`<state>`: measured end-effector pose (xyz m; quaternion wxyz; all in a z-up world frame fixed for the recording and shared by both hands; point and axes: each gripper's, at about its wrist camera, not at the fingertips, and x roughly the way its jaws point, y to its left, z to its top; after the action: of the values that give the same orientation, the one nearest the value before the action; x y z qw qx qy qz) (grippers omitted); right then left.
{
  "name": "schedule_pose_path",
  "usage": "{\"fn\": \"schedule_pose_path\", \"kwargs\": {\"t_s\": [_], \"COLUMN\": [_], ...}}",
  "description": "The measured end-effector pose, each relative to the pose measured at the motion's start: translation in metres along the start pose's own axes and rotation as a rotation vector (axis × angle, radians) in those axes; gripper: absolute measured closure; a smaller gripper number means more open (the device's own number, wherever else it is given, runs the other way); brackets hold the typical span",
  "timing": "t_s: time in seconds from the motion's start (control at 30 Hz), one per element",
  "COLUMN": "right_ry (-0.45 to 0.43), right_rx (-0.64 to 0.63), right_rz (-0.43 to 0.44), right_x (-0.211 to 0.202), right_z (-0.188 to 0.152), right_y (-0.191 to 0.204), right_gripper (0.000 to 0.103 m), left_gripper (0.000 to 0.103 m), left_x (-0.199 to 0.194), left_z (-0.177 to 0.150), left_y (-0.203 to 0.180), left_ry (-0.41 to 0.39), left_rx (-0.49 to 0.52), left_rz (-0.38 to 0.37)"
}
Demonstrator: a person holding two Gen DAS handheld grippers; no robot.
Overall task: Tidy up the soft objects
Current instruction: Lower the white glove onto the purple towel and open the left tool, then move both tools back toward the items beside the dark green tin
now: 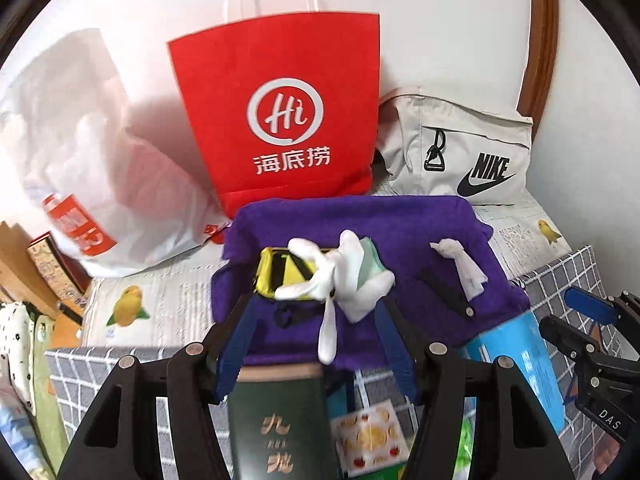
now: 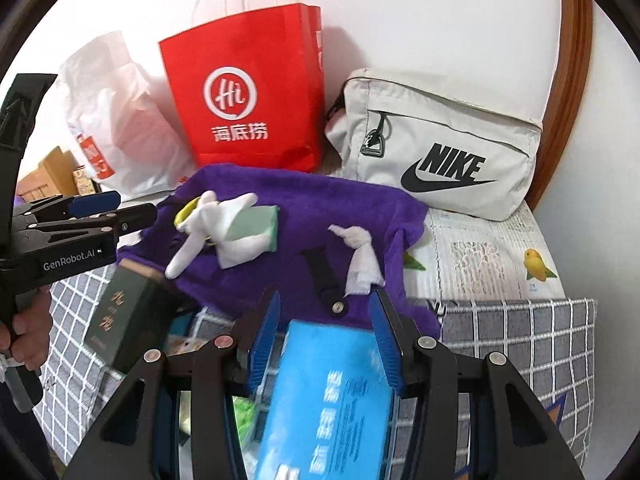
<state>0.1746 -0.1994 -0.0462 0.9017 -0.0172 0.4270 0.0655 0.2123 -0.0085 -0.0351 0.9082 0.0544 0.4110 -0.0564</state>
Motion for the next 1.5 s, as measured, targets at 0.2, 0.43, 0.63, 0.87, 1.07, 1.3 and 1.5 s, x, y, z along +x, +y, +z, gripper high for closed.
{"fn": "schedule_pose_path", "kwargs": {"t_s": [0.2, 0.43, 0.63, 0.87, 1.07, 1.3, 1.5], "right_ry": [-0.002, 0.032, 0.094, 0.155, 0.196, 0.259, 0.283], "right_rx": [-0.018, -0.064, -0.086, -0.139, -0.164, -0.169, -0.164], "right_rz": [0.031, 0.080, 0.184, 0.227, 0.221, 0.219, 0.223], "right_x": [-0.028, -0.036, -0.020, 0.021, 0.048, 0.073, 0.087], "right_z": [-0.027, -0.058, -0.071, -0.065, -0.063, -0.063, -0.065], "right_y": [0.014, 0.036, 0.063, 0.104, 0.119, 0.120, 0.121], "right_gripper": [0.056, 0.056, 0.055, 0.055, 0.055, 0.055, 0.058], "left_gripper": [0.043, 0.043, 0.043, 0.043, 0.043, 0.043, 0.043], "left_x": [-0.031, -0.048, -0.051, -0.046, -0.031, -0.018, -0.009], "left_z": [-0.029, -0.077, -0.110, -0.131, -0.140, -0.144, -0.147], "left_y": [0.012, 0.030, 0.051, 0.086, 0.105, 0.115, 0.119], "left_ry": [-0.002, 0.030, 0.067, 0.090, 0.113, 0.130, 0.148], "left_rx": [-0.025, -0.080, -0.135, -0.207, -0.239, -0.258, -0.265], "left_rz": [0.037, 0.051, 0.046, 0.037, 0.028, 0.004, -0.008]}}
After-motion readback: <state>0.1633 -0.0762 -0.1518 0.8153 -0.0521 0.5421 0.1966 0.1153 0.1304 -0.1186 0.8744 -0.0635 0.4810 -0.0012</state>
